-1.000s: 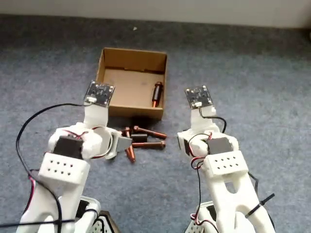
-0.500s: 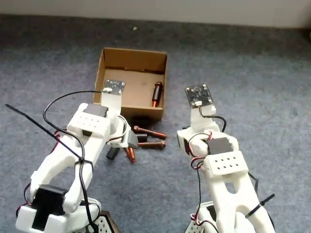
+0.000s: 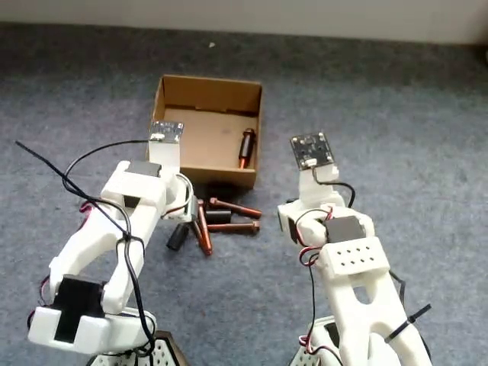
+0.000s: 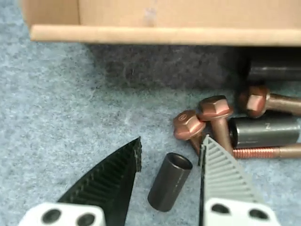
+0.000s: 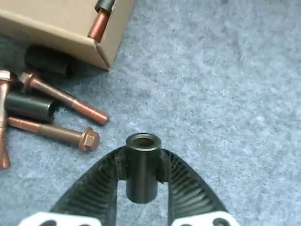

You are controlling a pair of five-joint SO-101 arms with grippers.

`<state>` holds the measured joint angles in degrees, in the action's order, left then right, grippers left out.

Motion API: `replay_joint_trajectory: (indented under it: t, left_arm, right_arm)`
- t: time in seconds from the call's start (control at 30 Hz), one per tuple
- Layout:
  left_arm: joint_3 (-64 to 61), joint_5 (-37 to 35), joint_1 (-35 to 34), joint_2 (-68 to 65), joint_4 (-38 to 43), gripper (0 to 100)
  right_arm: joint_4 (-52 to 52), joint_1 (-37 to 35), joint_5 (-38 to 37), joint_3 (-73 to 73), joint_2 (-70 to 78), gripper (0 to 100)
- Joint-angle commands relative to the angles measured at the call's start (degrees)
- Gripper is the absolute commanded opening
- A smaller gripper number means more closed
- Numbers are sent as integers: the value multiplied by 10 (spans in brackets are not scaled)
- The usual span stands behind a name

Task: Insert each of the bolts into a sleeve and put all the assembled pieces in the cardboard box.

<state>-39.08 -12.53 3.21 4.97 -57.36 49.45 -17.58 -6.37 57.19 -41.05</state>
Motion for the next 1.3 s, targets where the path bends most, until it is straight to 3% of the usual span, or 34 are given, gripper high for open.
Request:
replay_joint_trajectory:
  t: [0.0,0.2,0.97,1.27]
  left_arm:
    - [23,-4,14,-22,30,204]
    - [39,-4,51,-33,30,204]
    - [63,0,46,-73,2,200]
    - [100,145,21,-73,-2,200]
  right_arm:
    - [-9,7,0,-3,-19,5]
    - [-8,6,-1,-3,-19,5]
    - [-7,5,-1,-2,-19,5]
    - [-7,5,-1,-2,-19,5]
